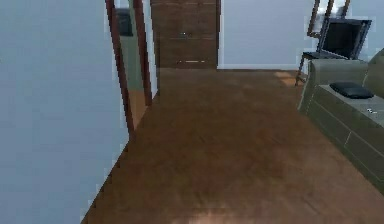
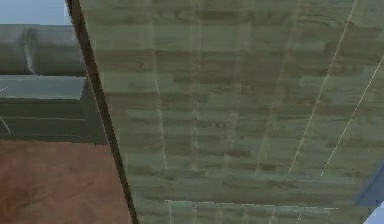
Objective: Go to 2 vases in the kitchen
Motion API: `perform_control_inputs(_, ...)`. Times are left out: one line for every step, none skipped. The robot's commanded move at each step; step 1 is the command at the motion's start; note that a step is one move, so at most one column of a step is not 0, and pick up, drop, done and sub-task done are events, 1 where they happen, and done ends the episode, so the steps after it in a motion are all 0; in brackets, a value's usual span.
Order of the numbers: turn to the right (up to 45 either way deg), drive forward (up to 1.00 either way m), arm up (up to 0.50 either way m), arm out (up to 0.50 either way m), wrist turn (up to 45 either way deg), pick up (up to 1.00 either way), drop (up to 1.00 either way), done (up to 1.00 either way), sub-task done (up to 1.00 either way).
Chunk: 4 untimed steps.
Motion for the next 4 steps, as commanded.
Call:
perform_control_inputs(-9.0, 0.0, 0.0, 0.0, 0.0, 0.0, 0.0, 0.0, 0.0)
perform_control_inputs(0.0, 1.0, 0.0, 0.0, 0.0, 0.0, 0.0, 0.0, 0.0)
perform_control_inputs(0.0, 1.0, 0.0, 0.0, 0.0, 0.0, 0.0, 0.0, 0.0)
perform_control_inputs(-6.0, 0.0, 0.0, 0.0, 0.0, 0.0, 0.0, 0.0, 0.0)
